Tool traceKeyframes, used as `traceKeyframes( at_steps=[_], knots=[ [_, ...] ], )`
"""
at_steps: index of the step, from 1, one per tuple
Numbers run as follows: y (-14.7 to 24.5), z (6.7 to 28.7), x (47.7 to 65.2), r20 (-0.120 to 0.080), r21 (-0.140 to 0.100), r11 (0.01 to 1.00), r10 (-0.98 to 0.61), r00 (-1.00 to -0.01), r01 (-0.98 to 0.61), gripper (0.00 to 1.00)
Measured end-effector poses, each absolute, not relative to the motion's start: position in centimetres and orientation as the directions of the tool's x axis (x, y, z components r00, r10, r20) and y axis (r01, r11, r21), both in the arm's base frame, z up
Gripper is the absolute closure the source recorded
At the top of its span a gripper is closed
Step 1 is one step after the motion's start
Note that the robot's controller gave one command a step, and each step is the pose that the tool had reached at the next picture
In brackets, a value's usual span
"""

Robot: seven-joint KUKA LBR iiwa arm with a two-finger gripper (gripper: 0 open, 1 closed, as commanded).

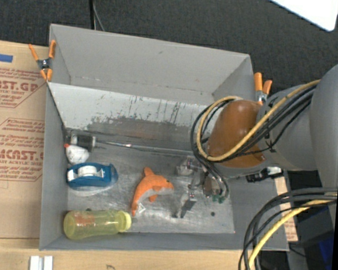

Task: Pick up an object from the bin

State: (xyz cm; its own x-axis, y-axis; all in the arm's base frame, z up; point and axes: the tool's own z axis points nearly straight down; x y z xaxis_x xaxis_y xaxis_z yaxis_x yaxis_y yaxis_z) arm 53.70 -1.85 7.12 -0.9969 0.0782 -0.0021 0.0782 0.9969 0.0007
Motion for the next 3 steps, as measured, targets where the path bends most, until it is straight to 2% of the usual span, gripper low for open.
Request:
traceKeyframes(
  at_steps=[1, 2, 3],
  knots=[
    [3.8, 7.3, 52.7, -0.005, 0.000, 0.985, -0.172, -0.985, -0.172, 1.00],
    [3.8, 7.3, 52.7, -0.005, 0.000, 0.985, -0.172, -0.985, -0.172, 1.00],
    [9.2, 23.9, 53.5, -0.001, 0.001, 0.880, -0.476, -0.880, -0.476, 1.00]
  ],
)
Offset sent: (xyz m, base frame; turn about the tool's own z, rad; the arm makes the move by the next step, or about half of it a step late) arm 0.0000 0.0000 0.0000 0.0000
